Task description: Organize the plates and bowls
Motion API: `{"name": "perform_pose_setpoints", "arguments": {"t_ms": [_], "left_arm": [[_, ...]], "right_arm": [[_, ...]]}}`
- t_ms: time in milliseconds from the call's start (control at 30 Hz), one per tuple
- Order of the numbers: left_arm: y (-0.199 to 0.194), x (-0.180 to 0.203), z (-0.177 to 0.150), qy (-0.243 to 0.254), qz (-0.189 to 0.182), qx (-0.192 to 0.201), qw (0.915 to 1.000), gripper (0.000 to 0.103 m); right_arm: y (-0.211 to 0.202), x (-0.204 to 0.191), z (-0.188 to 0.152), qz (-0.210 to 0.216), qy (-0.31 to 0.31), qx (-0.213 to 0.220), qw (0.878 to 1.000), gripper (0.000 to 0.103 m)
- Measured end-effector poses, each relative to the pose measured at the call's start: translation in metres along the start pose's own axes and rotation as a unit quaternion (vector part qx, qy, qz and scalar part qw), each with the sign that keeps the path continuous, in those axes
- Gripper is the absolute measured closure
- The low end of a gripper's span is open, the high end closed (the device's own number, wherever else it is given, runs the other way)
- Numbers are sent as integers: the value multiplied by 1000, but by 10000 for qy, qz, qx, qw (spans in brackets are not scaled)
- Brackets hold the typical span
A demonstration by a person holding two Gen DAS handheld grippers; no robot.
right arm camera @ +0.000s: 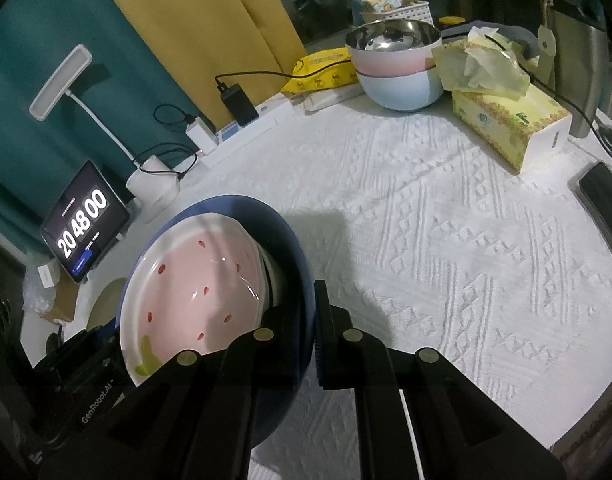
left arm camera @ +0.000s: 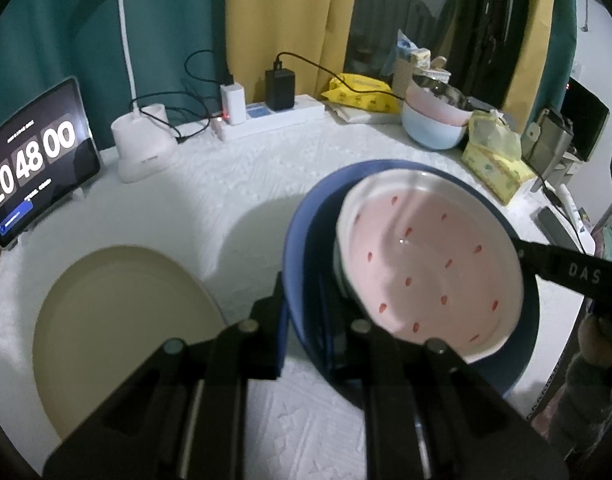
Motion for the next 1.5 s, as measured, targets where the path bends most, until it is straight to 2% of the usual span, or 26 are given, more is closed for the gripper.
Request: {"name": "perform_pose_setpoints", "arguments": {"t_ms": [533,1500], "left_arm": [[-24,-8,5,-70,-27,214,9997,90],[-53,-57,8,-383,74,496,9980,90]], "right_arm": [[-20,-16,3,31,-131,203,9997,95],[-23,-75,11,120,-531,316,9980,95]]}}
Point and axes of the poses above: each gripper's, at about its wrist camera, not at the fingertips, and y roughly the way its jaws point, x to its right, z to its top, the point moved 5 cm from there along y, roughly the way its jaws point, and after that the axes turned 1 degree about -y, right-handed, at the moved point
